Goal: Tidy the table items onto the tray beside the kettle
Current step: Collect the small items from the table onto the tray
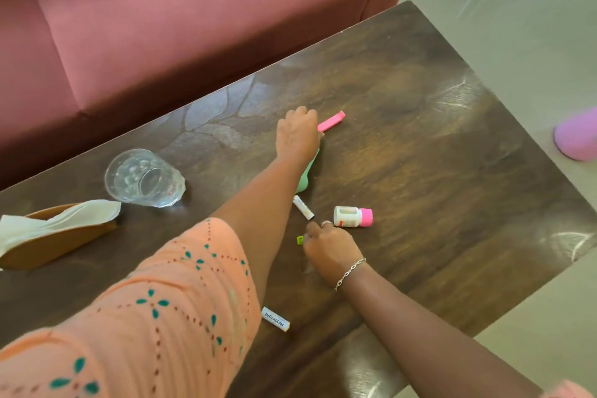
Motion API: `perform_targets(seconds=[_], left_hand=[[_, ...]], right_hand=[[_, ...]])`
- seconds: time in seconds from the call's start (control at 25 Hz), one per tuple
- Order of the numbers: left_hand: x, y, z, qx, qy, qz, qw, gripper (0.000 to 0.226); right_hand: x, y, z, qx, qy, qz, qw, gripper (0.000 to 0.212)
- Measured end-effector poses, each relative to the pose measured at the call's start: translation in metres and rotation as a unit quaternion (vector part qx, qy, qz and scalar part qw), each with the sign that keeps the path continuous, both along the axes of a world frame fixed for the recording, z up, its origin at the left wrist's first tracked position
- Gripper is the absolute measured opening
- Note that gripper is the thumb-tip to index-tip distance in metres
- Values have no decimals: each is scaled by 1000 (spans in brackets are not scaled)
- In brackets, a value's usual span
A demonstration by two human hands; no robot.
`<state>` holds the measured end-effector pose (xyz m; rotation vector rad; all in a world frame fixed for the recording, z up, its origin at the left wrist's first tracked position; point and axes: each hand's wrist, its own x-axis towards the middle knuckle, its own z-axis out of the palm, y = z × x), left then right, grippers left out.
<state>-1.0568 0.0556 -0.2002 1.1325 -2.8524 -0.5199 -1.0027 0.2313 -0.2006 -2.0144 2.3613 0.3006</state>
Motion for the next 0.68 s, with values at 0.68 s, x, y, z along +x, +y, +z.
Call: perform_targets(seconds=[0.68], left_hand=[[72, 5, 24, 58, 41, 4, 997, 15]], right_hand=[[2, -2, 4, -18, -52, -2, 998, 28]])
